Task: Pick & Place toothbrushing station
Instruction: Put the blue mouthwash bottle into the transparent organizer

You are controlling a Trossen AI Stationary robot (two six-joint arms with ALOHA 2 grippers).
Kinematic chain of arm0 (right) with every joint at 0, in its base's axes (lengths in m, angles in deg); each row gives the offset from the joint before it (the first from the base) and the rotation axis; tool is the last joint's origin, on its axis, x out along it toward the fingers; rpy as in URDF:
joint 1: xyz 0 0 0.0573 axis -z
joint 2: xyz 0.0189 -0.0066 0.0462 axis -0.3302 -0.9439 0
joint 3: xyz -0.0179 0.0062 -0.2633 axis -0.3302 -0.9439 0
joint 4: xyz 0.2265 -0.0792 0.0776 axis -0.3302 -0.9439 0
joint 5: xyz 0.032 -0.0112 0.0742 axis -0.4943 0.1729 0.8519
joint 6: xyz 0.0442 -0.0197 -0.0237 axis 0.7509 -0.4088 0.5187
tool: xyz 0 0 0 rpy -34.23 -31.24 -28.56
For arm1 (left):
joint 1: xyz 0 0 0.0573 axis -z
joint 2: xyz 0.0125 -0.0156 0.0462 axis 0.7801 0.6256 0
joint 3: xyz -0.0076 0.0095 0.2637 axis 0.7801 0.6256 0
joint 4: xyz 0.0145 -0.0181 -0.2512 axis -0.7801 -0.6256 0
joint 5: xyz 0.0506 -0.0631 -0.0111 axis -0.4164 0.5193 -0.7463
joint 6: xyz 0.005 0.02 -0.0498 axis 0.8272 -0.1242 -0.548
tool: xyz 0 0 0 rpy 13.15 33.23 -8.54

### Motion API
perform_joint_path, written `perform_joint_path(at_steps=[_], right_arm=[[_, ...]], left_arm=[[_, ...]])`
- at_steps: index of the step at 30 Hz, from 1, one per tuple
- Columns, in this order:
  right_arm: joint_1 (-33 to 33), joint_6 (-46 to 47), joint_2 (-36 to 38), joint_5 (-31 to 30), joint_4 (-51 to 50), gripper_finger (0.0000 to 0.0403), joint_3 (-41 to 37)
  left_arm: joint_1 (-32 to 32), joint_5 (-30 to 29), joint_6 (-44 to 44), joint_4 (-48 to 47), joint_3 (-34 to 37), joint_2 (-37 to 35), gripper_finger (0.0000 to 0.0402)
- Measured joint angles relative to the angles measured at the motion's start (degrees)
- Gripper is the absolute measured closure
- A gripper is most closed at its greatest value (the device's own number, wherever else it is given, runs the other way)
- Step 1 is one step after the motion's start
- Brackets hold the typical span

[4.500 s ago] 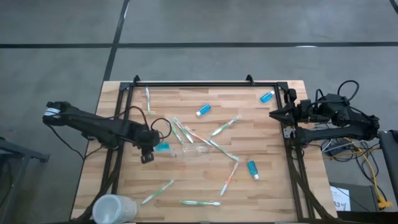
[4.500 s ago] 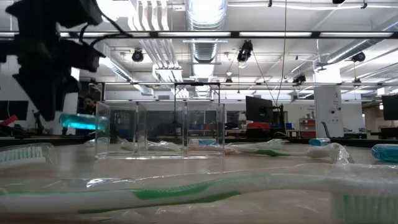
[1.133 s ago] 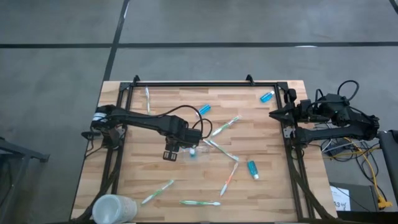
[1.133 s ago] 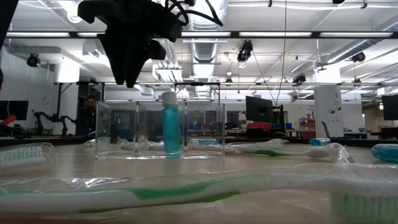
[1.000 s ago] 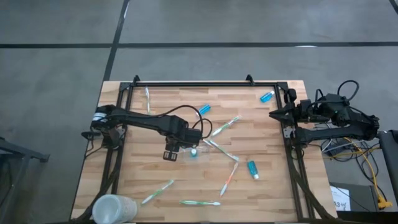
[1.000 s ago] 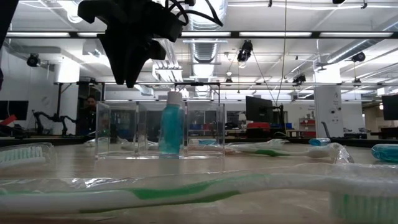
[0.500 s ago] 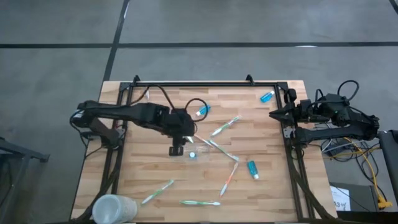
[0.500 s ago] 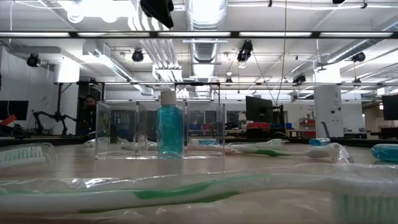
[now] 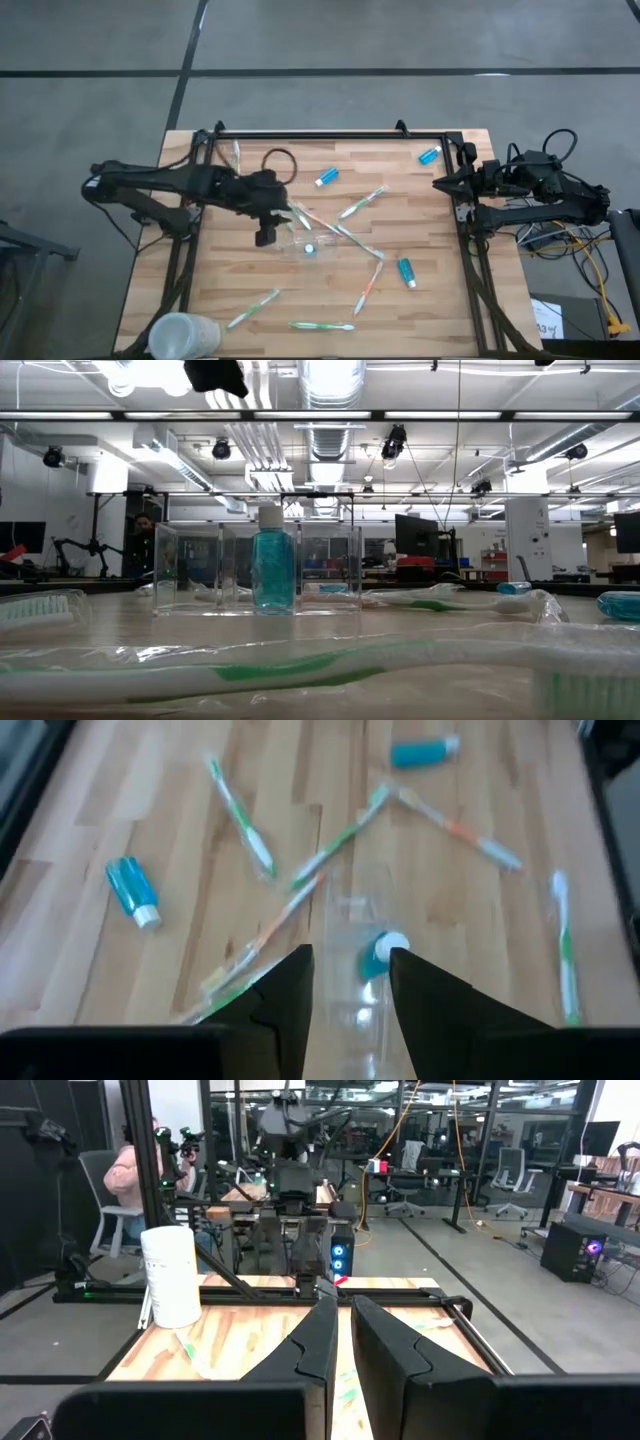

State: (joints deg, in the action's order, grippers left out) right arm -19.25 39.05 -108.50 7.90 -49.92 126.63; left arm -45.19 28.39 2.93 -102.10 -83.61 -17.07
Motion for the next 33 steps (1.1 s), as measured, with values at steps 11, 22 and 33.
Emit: perform_joint_path(at_steps=[11,22,33], right_arm=[[0.00,0.00,0.02,0.02,0.00,0.0369,-0.02],[0.00,0.00,0.02,0.02,0.00,0.0369,-0.01],[0.00,0.00,0.00,0.01,0.00,0.0369,-0.01]], left_arm=[[0.00,-0.47,-1.56,36.53,26.82,-14.89,0.0264],[0.00,-1.29,-3.09,58.27,41.24,-20.38,0.0264],[-0.02,-2.50,-4.75,62.68,44.63,-23.52,0.0264]])
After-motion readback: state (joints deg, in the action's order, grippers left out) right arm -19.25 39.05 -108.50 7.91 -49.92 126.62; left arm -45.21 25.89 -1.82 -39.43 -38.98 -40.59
